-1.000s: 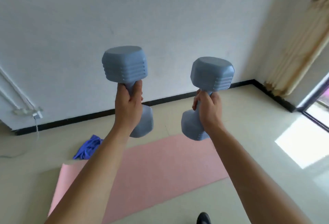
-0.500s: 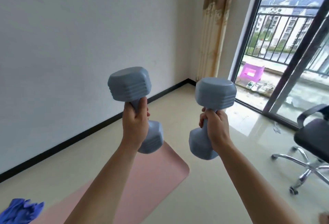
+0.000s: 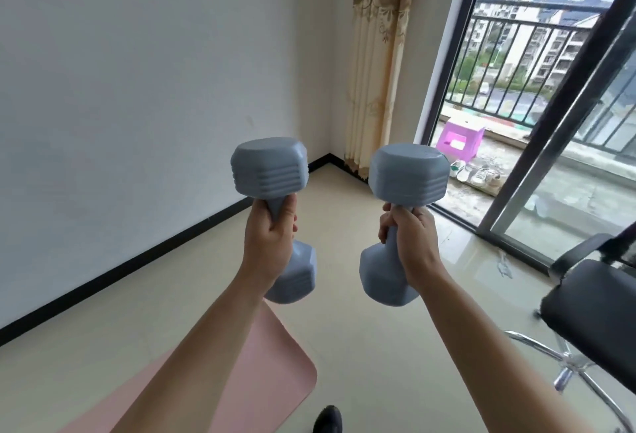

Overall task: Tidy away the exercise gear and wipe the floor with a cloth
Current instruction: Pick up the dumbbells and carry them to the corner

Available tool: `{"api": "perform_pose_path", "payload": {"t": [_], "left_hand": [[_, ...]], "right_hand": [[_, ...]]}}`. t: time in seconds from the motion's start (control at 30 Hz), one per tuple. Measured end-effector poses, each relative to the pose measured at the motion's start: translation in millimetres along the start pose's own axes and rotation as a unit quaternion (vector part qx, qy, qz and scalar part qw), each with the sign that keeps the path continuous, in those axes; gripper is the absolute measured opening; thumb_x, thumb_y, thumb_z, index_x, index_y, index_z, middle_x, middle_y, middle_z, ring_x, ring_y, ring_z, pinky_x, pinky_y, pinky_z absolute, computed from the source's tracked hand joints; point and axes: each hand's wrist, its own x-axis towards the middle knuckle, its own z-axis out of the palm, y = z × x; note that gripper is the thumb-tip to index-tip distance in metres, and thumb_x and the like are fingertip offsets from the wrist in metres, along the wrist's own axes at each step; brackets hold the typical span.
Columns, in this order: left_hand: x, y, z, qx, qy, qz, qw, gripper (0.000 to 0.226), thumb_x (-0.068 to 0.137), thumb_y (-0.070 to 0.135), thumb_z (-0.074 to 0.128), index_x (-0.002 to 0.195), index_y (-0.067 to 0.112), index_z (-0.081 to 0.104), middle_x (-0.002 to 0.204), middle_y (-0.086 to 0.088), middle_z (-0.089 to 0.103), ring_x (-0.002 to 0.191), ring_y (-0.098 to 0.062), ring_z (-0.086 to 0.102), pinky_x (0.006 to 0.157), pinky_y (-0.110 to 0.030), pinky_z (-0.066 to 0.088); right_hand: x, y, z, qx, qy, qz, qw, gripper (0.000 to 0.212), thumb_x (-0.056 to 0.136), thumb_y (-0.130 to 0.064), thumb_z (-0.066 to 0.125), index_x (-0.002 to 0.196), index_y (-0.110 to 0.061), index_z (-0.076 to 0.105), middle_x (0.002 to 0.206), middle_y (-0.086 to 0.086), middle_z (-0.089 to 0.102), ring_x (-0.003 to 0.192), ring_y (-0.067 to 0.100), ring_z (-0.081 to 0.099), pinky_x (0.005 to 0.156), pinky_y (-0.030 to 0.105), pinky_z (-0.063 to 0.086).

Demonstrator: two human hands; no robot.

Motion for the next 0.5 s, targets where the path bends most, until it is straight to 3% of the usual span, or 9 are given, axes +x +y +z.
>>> {"api": "perform_pose_path", "payload": {"t": [0.23, 0.5], "left_hand": [[161.8, -49.4, 116.9, 0.002, -0.056, -0.049, 0.997, 0.025, 0.1, 0.029, 0.054, 0.091, 0.006, 0.052, 0.07, -0.006, 0.054, 0.061, -0.012, 0.052, 0.057, -0.019, 0.047], [318.1, -91.8, 234.9, 0.032, -0.07, -0.104, 0.992, 0.028, 0.098, 0.033, 0.056, 0.09, 0.007, 0.052, 0.072, -0.003, 0.056, 0.064, -0.011, 0.054, 0.06, -0.015, 0.046]], "right_hand": [[186.9, 25.6, -3.6, -0.037, 0.003, 0.064, 0.997, 0.018, 0.09, -0.001, 0.042, 0.079, -0.006, 0.056, 0.064, 0.015, 0.052, 0.06, 0.022, 0.049, 0.058, 0.032, 0.042], [393.7, 53.2, -32.5, -0.043, -0.019, 0.099, 0.994, 0.011, 0.076, -0.016, 0.049, 0.074, -0.007, 0.056, 0.058, 0.009, 0.052, 0.057, 0.023, 0.049, 0.061, 0.037, 0.039]]}}
